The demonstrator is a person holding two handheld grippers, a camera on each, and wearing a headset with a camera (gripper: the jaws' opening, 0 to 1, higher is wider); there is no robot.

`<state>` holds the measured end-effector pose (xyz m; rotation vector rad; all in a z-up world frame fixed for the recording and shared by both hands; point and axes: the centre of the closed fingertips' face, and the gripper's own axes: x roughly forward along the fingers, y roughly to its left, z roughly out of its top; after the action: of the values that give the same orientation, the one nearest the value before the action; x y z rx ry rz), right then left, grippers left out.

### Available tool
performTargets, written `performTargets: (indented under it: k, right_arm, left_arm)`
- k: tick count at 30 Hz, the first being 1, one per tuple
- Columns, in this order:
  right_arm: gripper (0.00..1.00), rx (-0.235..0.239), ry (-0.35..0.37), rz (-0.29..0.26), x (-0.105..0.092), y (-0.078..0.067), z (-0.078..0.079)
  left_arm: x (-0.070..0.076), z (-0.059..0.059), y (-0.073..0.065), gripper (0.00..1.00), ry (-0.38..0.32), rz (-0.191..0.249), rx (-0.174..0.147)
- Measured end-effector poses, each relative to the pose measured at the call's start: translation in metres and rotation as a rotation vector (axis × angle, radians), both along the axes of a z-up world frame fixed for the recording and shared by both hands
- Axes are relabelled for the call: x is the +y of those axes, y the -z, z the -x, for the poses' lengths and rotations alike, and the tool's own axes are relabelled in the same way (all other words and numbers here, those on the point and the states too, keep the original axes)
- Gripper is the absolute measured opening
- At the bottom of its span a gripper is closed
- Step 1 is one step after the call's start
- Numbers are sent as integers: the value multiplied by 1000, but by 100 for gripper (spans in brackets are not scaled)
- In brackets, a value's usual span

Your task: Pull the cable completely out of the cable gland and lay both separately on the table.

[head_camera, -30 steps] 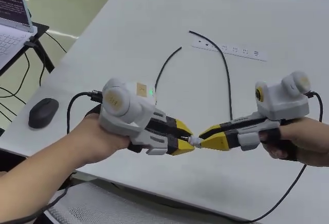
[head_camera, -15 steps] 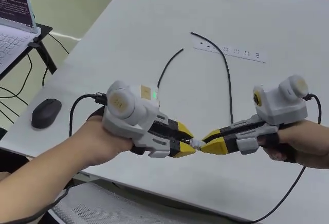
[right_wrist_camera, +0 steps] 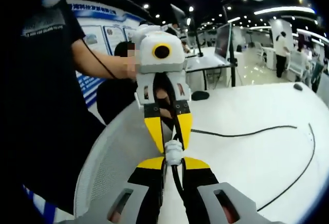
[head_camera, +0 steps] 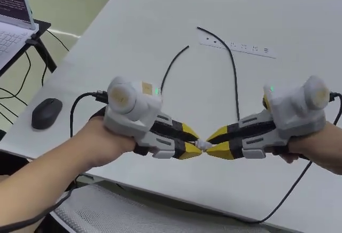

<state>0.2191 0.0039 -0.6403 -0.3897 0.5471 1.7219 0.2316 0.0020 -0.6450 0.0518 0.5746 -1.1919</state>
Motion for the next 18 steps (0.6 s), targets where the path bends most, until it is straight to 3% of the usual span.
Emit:
performTargets:
  k: [2,4,5,6,8,9,14,18]
  right_arm:
    - [8,-73,5,24,-2,1,0]
    - [8,-181,-6,32,-3,2,-5]
    - [8,-261,-12,37,-3,2,-8]
    - [8,-282,-9,43,-3,3,-9]
    - [8,-439,-15,50,-1,0,-11]
    - [8,-484,-8,60,-2,0,-13]
    - [8,-647,29,78,-3,3,-16]
    - [8,-752,38,94,-4,7,-17]
  left_arm:
    - [-1,0,-1,15,-8,11,18]
    - [-2,-2,-1,15,-10,15,20]
    - [-2,-4,-2,15,-17,18,26]
    - [-2,-5,-2,15,-21,21,30]
    - [-2,-9,-4,15,-35,36,56]
    - [-2,-11,-5,15,-38,42,57]
    - [-3,-13,-4,15,-48,58,88]
    - [-3,-14,0,15,-58,67,104]
